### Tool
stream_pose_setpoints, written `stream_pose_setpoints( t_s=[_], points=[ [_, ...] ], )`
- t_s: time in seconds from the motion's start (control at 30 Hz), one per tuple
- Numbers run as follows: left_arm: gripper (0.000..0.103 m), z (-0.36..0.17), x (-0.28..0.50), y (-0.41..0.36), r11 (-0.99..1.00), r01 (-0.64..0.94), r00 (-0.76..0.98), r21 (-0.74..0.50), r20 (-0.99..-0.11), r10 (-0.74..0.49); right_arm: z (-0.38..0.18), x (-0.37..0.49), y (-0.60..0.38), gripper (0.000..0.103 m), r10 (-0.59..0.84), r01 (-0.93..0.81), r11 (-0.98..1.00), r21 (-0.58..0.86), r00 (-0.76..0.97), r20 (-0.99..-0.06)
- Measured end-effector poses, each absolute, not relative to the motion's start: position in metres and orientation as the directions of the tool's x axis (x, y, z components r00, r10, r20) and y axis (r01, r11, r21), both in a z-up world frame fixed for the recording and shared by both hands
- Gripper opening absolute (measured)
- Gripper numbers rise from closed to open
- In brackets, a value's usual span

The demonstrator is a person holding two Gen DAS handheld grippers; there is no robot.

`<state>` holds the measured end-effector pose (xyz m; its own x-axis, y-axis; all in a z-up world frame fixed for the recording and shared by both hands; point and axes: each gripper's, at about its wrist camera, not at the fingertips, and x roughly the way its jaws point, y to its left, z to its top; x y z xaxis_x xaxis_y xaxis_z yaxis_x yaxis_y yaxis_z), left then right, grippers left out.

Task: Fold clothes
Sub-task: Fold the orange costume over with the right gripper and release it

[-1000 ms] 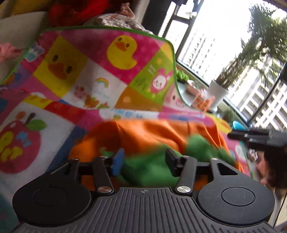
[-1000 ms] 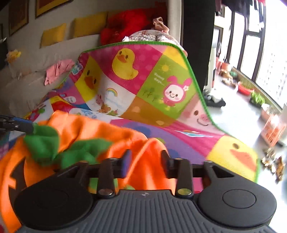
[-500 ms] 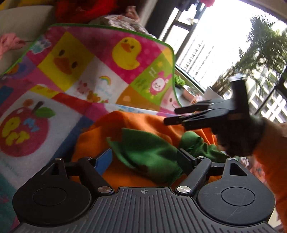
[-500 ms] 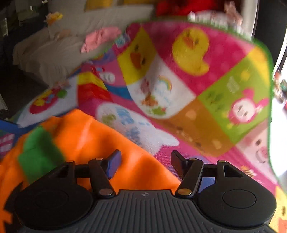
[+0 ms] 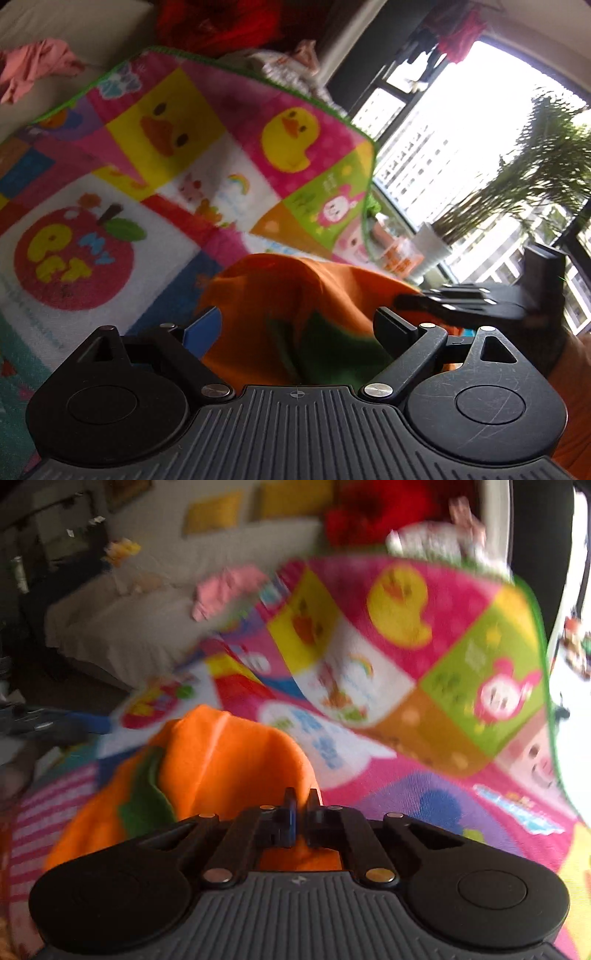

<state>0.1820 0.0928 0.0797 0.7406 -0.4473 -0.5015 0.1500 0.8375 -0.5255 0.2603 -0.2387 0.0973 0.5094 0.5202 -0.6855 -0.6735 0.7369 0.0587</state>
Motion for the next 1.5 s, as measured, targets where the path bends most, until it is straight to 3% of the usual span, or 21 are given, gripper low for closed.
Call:
stream_pose_setpoints(
  t_s=[0.23, 0.47, 0.7, 0.77, 0.8, 0.83, 0.9, 1.0, 1.13, 1.4, 1.5],
  points=[
    [0.094, 0.109, 0.149, 0.071, 0.832, 0.233, 0.755, -0.504, -0.445, -0.481, 0.11, 0.156, -0.235, 0.004, 0.525, -0.748, 0.659, -0.072, 0.527, -0.668],
    [0.094, 0.13, 0.114, 0.045, 0.82, 0.318, 0.745, -0.476, -0.41, -0.526, 0.068, 0.086, -0.218, 0.005, 0.473, -0.782, 0.603, -0.16, 0.511, -0.718],
    [0.094, 0.056, 0.107, 0.019, 0.863, 0.275, 0.643, -0.424, -0.586, -0.493, 0.047, 0.057, -0.226, 0.01, 0.464, -0.754, 0.634, -0.172, 0.549, -0.695],
    [0.094, 0.036, 0.106, 0.02, 0.877, 0.247, 0.628, -0.411, -0.622, -0.468, 0.057, 0.05, -0.237, 0.016, 0.48, -0.74, 0.654, -0.155, 0.565, -0.671],
    [0.094, 0.028, 0.105, 0.021, 0.882, 0.238, 0.622, -0.408, -0.633, -0.461, 0.065, 0.049, -0.243, 0.029, 0.494, -0.729, 0.67, -0.143, 0.581, -0.647],
    [0.094, 0.022, 0.105, 0.022, 0.885, 0.232, 0.616, -0.404, -0.643, -0.455, 0.074, 0.047, -0.25, 0.049, 0.502, -0.707, 0.695, -0.135, 0.61, -0.613],
    [0.094, 0.01, 0.106, 0.022, 0.889, 0.218, 0.601, -0.403, -0.662, -0.447, 0.086, 0.047, -0.261, 0.068, 0.499, -0.641, 0.761, -0.102, 0.679, -0.539],
    [0.094, 0.004, 0.104, 0.019, 0.896, 0.212, 0.6, -0.391, -0.672, -0.435, 0.078, 0.06, -0.266, 0.072, 0.485, -0.588, 0.809, -0.028, 0.693, -0.534],
    [0.094, 0.029, 0.091, 0.024, 0.892, 0.238, 0.631, -0.385, -0.637, -0.444, 0.024, 0.077, -0.266, 0.074, 0.38, -0.514, 0.857, -0.029, 0.669, -0.639],
    [0.097, 0.098, 0.076, 0.027, 0.806, 0.408, 0.717, -0.43, -0.396, -0.574, -0.005, 0.069, -0.272, 0.082, 0.365, -0.465, 0.886, -0.008, 0.706, -0.608],
    [0.097, 0.069, 0.098, 0.008, 0.792, 0.383, 0.668, -0.475, -0.45, -0.593, -0.003, 0.065, -0.273, 0.084, 0.364, -0.455, 0.89, 0.003, 0.709, -0.604]
  ],
)
